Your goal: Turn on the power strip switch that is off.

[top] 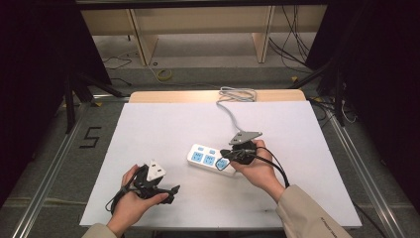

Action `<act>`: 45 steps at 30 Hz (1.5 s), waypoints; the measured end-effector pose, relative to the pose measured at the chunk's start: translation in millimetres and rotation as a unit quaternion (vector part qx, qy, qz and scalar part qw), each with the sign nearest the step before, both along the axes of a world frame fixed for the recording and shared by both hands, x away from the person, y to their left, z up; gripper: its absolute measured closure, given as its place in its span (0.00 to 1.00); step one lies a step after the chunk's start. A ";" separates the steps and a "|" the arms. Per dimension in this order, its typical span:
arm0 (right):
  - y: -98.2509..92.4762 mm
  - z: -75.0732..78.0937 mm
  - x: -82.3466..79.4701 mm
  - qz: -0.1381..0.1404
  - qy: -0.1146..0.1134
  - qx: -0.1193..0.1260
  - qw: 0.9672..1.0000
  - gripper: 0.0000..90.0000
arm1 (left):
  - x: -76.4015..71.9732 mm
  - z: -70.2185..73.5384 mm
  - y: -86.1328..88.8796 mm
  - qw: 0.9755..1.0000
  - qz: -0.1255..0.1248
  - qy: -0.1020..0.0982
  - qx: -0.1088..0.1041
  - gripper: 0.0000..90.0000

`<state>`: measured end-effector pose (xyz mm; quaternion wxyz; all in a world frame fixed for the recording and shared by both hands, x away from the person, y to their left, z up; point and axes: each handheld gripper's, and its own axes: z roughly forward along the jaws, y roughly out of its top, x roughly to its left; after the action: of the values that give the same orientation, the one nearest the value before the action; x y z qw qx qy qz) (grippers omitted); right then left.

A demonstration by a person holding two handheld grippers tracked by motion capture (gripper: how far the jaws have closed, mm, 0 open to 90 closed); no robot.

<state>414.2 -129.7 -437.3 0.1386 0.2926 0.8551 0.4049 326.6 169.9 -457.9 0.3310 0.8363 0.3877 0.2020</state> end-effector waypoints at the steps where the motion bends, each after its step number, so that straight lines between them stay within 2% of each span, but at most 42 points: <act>1: 0.8 -0.2 0.9 -0.001 -0.001 0.001 1.000 1.00 | -0.1 0.0 -0.1 1.000 0.000 -0.001 -0.001 0.14; 8: 6.7 -2.0 5.1 -0.003 0.011 0.005 1.000 1.00 | -0.8 0.4 -0.8 1.000 0.001 0.001 0.000 0.15; 28: 10.2 -9.3 17.0 -0.016 0.019 0.002 1.000 1.00 | -0.8 0.0 -0.5 1.000 0.001 0.002 -0.002 0.15; 45: 27.8 -15.1 28.3 -0.017 0.031 -0.020 0.999 1.00 | -2.0 0.4 -0.5 1.000 -0.001 0.000 -0.001 0.15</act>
<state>442.5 -101.9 -452.4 0.1249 0.3164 0.8619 0.3762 324.6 169.4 -457.4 0.3320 0.8361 0.3874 0.2018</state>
